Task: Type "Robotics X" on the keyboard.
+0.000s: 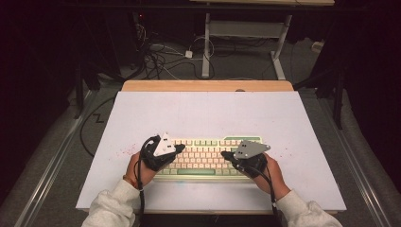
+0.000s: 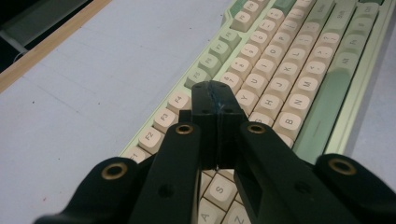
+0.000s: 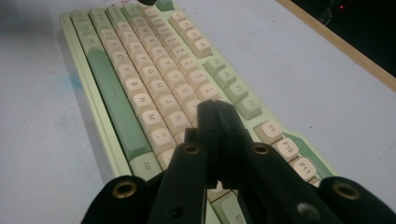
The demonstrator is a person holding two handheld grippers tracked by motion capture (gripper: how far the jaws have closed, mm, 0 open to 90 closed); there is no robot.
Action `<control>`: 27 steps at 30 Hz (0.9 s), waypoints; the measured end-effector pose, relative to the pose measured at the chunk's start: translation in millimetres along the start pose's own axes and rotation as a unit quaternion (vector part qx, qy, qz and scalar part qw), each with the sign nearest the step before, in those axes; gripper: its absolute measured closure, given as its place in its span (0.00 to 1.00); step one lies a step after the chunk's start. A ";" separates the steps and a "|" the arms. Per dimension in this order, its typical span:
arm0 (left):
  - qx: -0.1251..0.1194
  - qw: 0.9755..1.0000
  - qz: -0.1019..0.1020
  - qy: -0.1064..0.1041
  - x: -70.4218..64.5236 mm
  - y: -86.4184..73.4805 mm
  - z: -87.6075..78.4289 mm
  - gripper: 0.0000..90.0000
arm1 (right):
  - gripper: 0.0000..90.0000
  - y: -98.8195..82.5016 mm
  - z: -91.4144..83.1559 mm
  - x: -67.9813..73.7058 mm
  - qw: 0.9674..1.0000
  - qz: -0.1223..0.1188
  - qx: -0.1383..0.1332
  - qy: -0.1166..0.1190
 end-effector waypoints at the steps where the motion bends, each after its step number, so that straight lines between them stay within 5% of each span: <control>1: 0.000 1.000 0.001 0.003 0.1 -1.2 -1.1 0.97 | 1.00 0.4 0.7 0.3 1.000 -0.001 0.000 0.000; 27: -0.009 0.999 -0.012 0.031 2.9 -33.1 -29.0 0.97 | 1.00 2.2 2.4 0.5 1.000 -0.002 -0.003 0.001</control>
Point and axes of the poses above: each handheld gripper's, and its own axes: z roughly forward along the jaws, y roughly out of its top, x roughly to its left, the point moved 6 cm from there along z, roughly forward along the jaws, and after that the axes turned 3 degrees about z, right-handed, at the moved point
